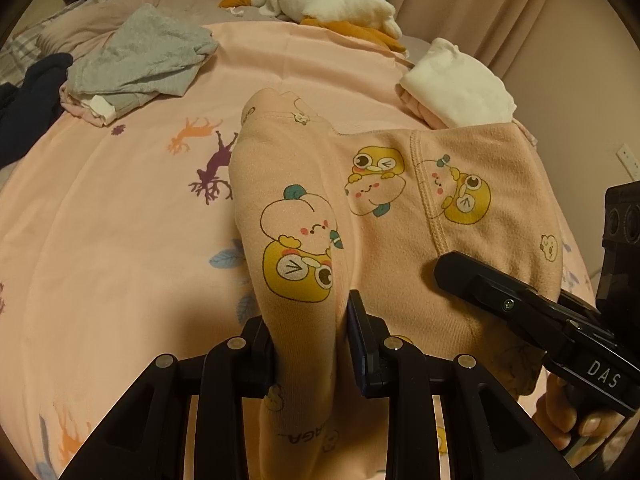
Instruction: Fold small clothes
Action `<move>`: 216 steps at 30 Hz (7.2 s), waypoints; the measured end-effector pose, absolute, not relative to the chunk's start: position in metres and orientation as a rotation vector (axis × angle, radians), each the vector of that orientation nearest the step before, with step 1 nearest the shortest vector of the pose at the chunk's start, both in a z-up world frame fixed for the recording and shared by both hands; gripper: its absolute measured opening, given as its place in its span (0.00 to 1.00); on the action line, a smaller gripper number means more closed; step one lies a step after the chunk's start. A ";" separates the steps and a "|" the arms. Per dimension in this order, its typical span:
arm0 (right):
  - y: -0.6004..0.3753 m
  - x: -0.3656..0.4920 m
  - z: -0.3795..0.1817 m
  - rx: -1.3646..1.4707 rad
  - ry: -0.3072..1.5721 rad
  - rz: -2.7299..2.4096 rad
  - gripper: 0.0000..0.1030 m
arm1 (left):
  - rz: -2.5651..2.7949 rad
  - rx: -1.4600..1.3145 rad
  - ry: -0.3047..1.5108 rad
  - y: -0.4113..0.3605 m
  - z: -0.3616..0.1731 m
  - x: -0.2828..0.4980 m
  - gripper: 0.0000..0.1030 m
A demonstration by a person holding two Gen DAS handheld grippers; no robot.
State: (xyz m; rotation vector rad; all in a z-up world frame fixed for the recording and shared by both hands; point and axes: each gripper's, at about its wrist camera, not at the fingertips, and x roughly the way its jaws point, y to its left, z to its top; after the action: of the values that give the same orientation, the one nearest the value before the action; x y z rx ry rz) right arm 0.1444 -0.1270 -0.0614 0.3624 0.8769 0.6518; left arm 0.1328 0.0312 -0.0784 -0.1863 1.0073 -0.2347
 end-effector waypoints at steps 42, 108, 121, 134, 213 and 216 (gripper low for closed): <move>-0.117 0.175 -0.090 0.355 0.939 0.663 0.20 | -0.188 -0.191 1.060 0.025 -0.098 0.146 0.27; -0.120 0.199 -0.134 0.372 1.123 0.480 0.22 | -0.186 -0.171 1.134 0.022 -0.116 0.160 0.31; -0.119 0.201 -0.135 0.373 1.158 0.438 0.23 | -0.189 -0.176 1.130 0.022 -0.116 0.159 0.33; -0.119 0.202 -0.135 0.374 1.170 0.416 0.25 | -0.200 -0.176 1.126 0.023 -0.118 0.160 0.36; -0.135 0.207 -0.142 0.448 1.178 0.482 0.33 | -0.143 -0.155 1.149 0.028 -0.118 0.155 0.53; -0.137 0.208 -0.143 0.462 1.178 0.492 0.34 | -0.139 -0.152 1.150 0.029 -0.118 0.155 0.54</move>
State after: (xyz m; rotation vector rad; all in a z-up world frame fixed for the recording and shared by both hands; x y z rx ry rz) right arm 0.2079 -0.1366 -0.1425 0.4615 1.1780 0.4917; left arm 0.1547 0.0288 -0.1181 -0.1520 1.1495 -0.1393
